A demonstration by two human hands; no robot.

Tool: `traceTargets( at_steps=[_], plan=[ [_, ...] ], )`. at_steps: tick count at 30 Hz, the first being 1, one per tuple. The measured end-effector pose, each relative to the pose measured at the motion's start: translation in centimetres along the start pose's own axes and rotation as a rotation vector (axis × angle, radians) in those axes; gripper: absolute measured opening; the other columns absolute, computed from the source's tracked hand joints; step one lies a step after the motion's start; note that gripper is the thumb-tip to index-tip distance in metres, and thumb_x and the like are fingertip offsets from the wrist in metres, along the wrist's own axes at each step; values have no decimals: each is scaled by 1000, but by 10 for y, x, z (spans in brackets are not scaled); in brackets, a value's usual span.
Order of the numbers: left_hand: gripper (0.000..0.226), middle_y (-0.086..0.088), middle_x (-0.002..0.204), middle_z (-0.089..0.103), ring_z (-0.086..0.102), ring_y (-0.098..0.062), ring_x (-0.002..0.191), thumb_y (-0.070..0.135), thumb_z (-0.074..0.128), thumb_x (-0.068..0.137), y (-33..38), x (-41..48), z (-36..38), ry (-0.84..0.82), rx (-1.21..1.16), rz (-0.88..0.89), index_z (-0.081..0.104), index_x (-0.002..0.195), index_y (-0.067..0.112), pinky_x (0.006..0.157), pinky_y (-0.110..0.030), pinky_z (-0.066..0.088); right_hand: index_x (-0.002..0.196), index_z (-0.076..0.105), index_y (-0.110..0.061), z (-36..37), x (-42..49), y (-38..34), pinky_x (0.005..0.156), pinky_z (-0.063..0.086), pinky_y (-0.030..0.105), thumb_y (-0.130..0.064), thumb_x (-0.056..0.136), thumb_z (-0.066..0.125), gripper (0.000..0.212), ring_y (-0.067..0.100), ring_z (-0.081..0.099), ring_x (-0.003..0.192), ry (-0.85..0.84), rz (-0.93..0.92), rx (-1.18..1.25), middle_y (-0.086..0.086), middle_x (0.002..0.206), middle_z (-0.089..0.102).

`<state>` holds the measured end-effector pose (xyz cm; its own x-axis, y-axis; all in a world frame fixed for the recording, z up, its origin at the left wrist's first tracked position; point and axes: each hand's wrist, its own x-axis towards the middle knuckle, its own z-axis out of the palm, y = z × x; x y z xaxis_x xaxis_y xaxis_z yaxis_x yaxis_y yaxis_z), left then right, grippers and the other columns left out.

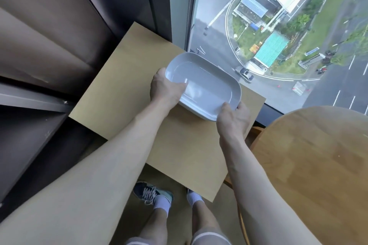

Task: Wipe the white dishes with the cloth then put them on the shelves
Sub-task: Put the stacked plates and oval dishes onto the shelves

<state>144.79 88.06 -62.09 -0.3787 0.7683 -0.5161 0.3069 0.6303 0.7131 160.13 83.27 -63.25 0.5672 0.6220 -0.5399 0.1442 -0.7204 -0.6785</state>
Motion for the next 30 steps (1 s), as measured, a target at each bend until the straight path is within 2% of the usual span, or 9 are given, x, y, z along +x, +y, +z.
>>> traceTargets(
  at_steps=[7,10,14,17,20,22,26,28,30],
  plan=[
    [31,-6,106,71,64,-27,88,8,70,81,2,-11,4,73,-58,-51,63,111,8,62,-25,49,103,65,-12,-2,-4,-3,100,50,51,-16,90,47,23,35,59,110,45,-42,17,14,115,64],
    [32,-8,108,70,65,-30,93,9,72,81,4,-16,0,93,-66,-53,62,112,6,69,-29,52,112,65,-13,-3,-9,-5,98,51,48,-17,91,48,28,32,60,107,72,-63,28,10,112,66],
    [33,-6,107,70,66,-32,98,13,74,83,5,-30,-11,109,-111,-44,61,112,7,78,-35,56,100,66,-14,-7,-14,-13,73,48,32,-14,90,52,17,12,55,73,88,-168,73,-9,82,61],
    [32,-3,104,71,68,-28,96,15,77,82,-4,-41,-35,118,-176,-28,63,110,11,80,-37,59,99,67,-16,-11,-28,-19,70,49,26,-15,90,59,13,4,59,72,25,-228,83,-12,84,64],
    [30,4,102,73,71,-10,87,16,79,82,-20,-52,-62,108,-284,-49,65,108,19,67,-22,57,103,65,-20,-19,-39,-24,58,43,7,-19,89,67,14,-12,59,72,-80,-263,93,-16,93,64],
    [34,8,103,72,70,0,84,15,80,83,-36,-61,-85,110,-371,-75,65,112,23,66,-15,55,104,62,-22,-18,-54,-26,60,46,11,-20,88,71,18,-11,61,75,-198,-254,98,-12,100,64],
    [40,12,105,75,72,-10,98,11,79,86,-80,-83,-136,158,-525,-174,64,119,29,90,-42,63,103,55,-23,3,-95,-24,71,53,36,-15,86,76,28,14,67,97,-431,-247,17,-4,110,64],
    [42,10,109,74,72,-14,103,8,79,86,-108,-96,-167,210,-579,-218,64,118,31,93,-50,62,102,53,-24,24,-120,-19,76,55,44,-15,81,78,34,22,67,101,-559,-255,-31,2,112,64],
    [46,9,115,72,70,-16,108,9,79,86,-138,-111,-199,284,-592,-261,64,122,34,95,-51,60,100,53,-27,49,-146,-12,77,55,45,-14,78,80,37,23,67,99,-677,-268,-106,2,110,66]
  ],
)
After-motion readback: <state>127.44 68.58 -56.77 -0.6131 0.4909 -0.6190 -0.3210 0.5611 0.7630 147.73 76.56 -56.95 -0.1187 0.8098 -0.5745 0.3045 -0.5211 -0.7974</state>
